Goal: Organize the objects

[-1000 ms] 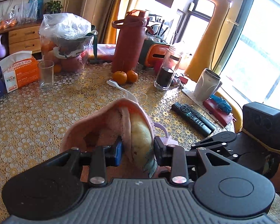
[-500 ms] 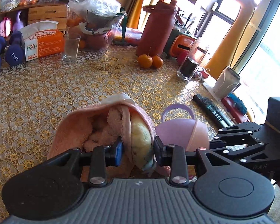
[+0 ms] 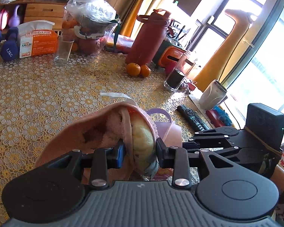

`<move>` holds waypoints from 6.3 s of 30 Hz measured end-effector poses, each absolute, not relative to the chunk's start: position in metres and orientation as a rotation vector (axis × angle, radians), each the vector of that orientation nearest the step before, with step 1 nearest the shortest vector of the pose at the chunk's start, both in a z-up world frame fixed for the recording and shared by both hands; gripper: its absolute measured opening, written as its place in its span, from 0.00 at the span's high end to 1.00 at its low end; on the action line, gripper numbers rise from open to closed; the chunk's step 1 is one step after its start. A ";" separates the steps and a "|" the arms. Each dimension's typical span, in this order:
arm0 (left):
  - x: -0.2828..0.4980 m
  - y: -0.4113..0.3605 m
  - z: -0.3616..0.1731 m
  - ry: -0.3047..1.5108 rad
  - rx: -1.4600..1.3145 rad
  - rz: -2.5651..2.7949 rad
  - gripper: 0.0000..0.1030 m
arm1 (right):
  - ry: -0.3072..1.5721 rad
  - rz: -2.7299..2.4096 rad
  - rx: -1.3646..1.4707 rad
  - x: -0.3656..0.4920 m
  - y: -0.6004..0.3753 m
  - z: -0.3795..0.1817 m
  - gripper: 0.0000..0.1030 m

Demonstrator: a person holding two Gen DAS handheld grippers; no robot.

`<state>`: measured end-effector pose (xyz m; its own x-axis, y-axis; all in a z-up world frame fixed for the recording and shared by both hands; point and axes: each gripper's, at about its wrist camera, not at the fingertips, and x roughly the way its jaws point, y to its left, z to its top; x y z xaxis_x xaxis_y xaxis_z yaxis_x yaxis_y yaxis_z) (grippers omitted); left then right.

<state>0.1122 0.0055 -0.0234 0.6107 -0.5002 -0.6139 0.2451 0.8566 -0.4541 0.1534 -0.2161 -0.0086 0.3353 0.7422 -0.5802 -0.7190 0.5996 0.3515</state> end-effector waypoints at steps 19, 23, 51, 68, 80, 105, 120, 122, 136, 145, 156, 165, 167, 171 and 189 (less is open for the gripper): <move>0.138 0.007 -0.059 0.905 -0.304 -0.355 0.68 | 0.780 0.961 0.023 0.160 -0.216 -0.008 0.85; 0.121 0.014 -0.044 0.870 -0.304 -0.377 0.68 | 0.782 0.966 0.019 0.160 -0.217 -0.008 0.85; 0.116 -0.043 0.000 0.764 -0.143 -0.439 0.68 | 0.761 0.980 0.073 0.156 -0.237 -0.015 0.85; 0.146 -0.039 -0.035 0.833 -0.090 -0.360 0.68 | 0.774 0.996 0.077 0.157 -0.241 -0.016 0.85; 0.129 -0.029 -0.036 0.849 -0.095 -0.365 0.68 | 0.783 0.981 0.086 0.156 -0.245 -0.016 0.84; 0.105 -0.073 -0.016 0.789 -0.076 -0.514 0.68 | 0.766 0.862 0.367 0.169 -0.299 -0.032 0.82; 0.128 -0.072 -0.062 0.909 -0.065 -0.450 0.68 | 0.765 0.850 0.390 0.174 -0.307 -0.034 0.84; 0.126 -0.070 -0.060 0.905 -0.073 -0.451 0.68 | 0.765 0.849 0.391 0.174 -0.308 -0.034 0.84; 0.094 -0.077 -0.004 0.776 -0.054 -0.509 0.68 | 0.773 0.838 0.419 0.175 -0.310 -0.035 0.84; 0.094 -0.105 -0.006 0.771 -0.013 -0.563 0.68 | 0.778 0.824 0.467 0.177 -0.314 -0.038 0.84; 0.103 -0.101 -0.023 0.811 -0.011 -0.555 0.68 | 0.774 0.820 0.482 0.182 -0.319 -0.040 0.85; 0.110 -0.097 -0.041 0.865 -0.015 -0.545 0.68 | 0.778 0.814 0.469 0.184 -0.319 -0.039 0.86; 0.113 -0.097 -0.046 0.878 -0.004 -0.530 0.68 | 0.784 0.813 0.463 0.184 -0.317 -0.040 0.86; 0.121 -0.095 -0.058 0.912 -0.001 -0.500 0.68 | 0.806 0.818 0.427 0.183 -0.310 -0.042 0.89; 0.109 -0.092 0.036 0.700 0.022 -0.552 0.68 | 0.753 0.718 0.397 0.173 -0.317 -0.032 0.82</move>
